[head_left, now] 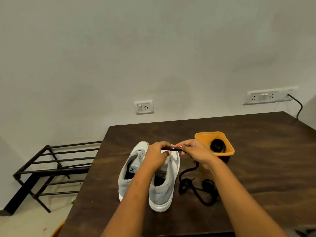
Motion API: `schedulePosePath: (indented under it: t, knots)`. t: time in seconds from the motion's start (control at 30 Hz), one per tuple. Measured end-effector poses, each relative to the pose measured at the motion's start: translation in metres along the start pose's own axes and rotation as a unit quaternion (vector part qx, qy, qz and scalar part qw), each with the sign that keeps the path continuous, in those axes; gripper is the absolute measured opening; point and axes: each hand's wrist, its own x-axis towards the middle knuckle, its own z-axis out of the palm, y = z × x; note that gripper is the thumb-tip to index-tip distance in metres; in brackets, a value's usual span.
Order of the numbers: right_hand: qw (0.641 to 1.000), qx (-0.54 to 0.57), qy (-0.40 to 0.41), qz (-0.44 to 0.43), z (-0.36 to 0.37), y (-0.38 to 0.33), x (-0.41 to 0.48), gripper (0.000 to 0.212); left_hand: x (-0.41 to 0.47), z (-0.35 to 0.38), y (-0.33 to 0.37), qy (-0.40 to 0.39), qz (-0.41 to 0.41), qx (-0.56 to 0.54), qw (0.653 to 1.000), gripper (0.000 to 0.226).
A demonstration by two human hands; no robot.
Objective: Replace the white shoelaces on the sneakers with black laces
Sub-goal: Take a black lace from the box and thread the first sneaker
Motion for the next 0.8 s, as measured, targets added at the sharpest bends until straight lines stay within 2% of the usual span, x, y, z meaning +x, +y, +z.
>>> schedulePosePath:
  t: [0.07,0.2,0.27,0.37,0.4,0.47,0.57,0.7,0.8]
  knots:
    - [1.0,-0.019,0.014,0.008,-0.007,0.006,-0.001,0.023,0.002,0.002,-0.005,0.023,-0.009,0.032,0.999,0.018]
    - [0.987,-0.161,-0.017,0.015,-0.017,0.014,0.002,0.019,0.002,0.001,-0.004,0.013,0.018,0.064,0.998,0.014]
    - [0.991,-0.119,-0.057,0.001,-0.01,0.014,0.004,0.023,0.002,0.003,0.004,0.004,0.044,0.074,0.996,0.012]
    - [0.995,0.041,-0.088,0.006,0.009,0.01,0.007,0.026,0.002,0.01,0.012,0.024,0.069,0.082,0.994,0.012]
    - [0.995,0.054,-0.082,0.011,0.013,0.01,0.007,0.024,0.002,0.011,0.013,0.038,0.071,0.083,0.993,0.011]
    - [0.999,0.008,-0.04,0.01,0.014,0.011,0.007,0.021,0.001,0.012,0.011,0.061,0.058,0.059,0.995,0.014]
    - [0.998,-0.045,0.041,0.016,0.007,0.022,0.011,0.021,-0.001,0.011,-0.002,0.066,-0.011,0.018,0.998,0.022]
    - [0.992,-0.034,0.111,0.042,0.002,0.037,0.014,0.022,-0.002,0.011,-0.025,0.098,-0.083,0.069,0.989,0.012]
    - [0.986,-0.006,0.144,0.085,0.006,0.05,0.022,0.017,0.006,0.016,-0.035,0.056,-0.11,0.127,0.984,0.012]
